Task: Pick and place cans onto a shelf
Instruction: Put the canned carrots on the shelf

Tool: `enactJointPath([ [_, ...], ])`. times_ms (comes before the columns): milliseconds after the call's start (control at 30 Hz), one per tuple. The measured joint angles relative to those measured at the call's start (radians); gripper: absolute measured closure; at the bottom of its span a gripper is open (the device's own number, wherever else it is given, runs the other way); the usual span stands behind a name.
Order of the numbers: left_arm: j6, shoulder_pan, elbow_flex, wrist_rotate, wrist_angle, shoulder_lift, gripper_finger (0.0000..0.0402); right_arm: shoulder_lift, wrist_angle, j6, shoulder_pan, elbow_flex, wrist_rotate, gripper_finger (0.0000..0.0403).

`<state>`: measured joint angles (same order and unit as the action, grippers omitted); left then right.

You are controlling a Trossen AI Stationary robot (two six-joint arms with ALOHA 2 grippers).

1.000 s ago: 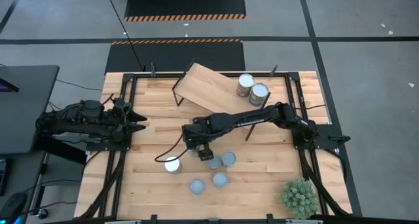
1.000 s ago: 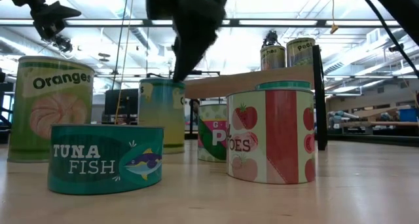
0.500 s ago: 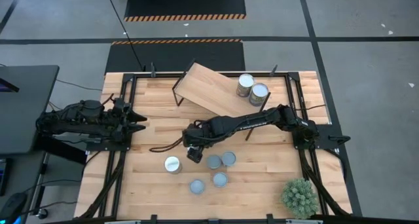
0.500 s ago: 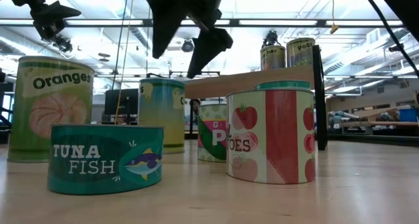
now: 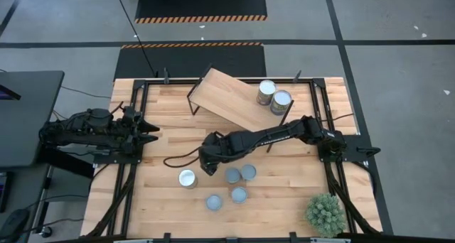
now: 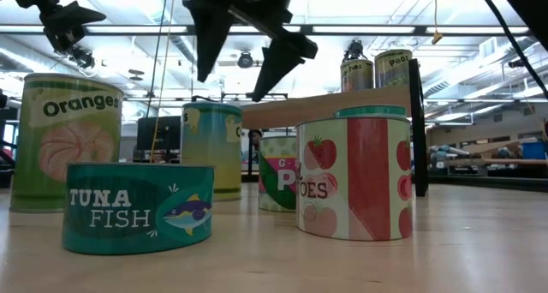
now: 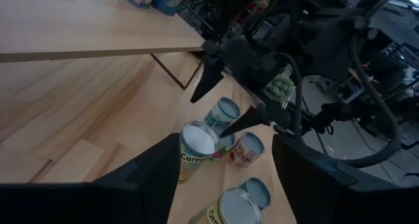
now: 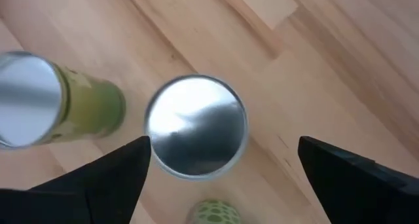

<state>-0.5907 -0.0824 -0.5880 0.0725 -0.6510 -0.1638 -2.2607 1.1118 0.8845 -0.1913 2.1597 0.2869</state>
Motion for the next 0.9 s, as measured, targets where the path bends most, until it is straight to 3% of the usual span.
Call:
enactJointPath([
  [167,0.000,0.000,0.000,0.000,0.000,0.000,0.0155,-0.001,0.016,-0.048,0.032,0.000,-0.065,0.0060],
  [433,0.000,0.000,0.000,0.000,0.000,0.000,0.0155,-0.013,0.032,-0.050,0.053,-0.014,-0.071,0.0152],
  [900,0.001,0.000,0.000,0.000,-0.001,0.000,0.0155,-0.008,-0.003,-0.049,0.057,-0.073,-0.110,0.0210],
])
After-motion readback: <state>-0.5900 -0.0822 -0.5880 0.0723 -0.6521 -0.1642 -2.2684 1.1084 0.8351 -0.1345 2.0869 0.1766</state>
